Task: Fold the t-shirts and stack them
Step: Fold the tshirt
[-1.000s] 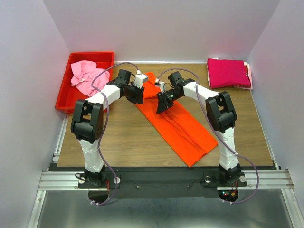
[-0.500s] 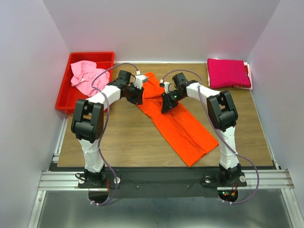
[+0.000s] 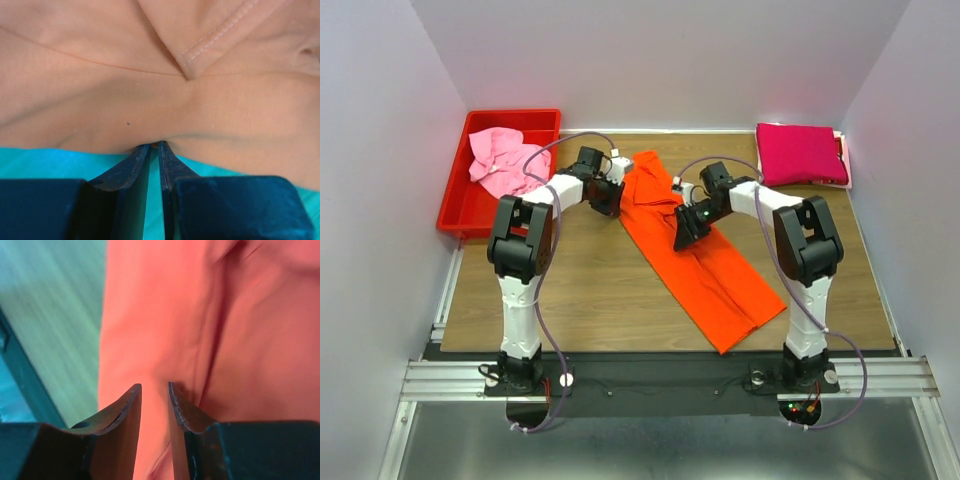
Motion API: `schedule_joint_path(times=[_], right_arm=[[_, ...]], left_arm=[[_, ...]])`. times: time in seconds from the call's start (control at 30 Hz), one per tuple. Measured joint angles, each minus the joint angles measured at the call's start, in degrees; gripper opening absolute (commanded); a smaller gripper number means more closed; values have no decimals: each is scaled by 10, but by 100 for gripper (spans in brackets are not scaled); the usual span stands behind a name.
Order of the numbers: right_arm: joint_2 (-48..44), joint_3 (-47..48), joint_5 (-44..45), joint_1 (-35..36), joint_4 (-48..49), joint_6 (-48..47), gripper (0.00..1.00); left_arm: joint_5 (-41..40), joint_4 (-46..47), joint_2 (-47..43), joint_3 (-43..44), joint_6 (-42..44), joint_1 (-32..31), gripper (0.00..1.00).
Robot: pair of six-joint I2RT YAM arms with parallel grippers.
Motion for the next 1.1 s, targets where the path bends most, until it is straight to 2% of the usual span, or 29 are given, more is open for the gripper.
schedule_joint_path(times=[0.17, 0.33, 0.53, 0.7, 0.83, 0.97, 1.1], right_arm=[[-58, -26, -15, -14, -30, -11, 34], [-96, -26, -19, -63, -51, -23, 33], [-99, -33, 36, -136, -95, -55, 30], [-99, -72, 68, -135, -110, -73, 27], [-99, -109, 70, -132, -120, -81, 25], [-97, -142, 52, -131, -122, -85, 26], [-90, -159, -5, -129, -120, -85, 30]], left_arm=[[-1, 2, 13, 19, 0, 4, 23], [1, -5, 1, 13, -4, 4, 29], [21, -3, -33, 5, -40, -22, 32], [24, 4, -21, 8, -90, -61, 29], [19, 6, 8, 16, -115, -66, 27], [0, -8, 41, 66, -130, -60, 25], [-13, -53, 120, 198, -125, -55, 24]])
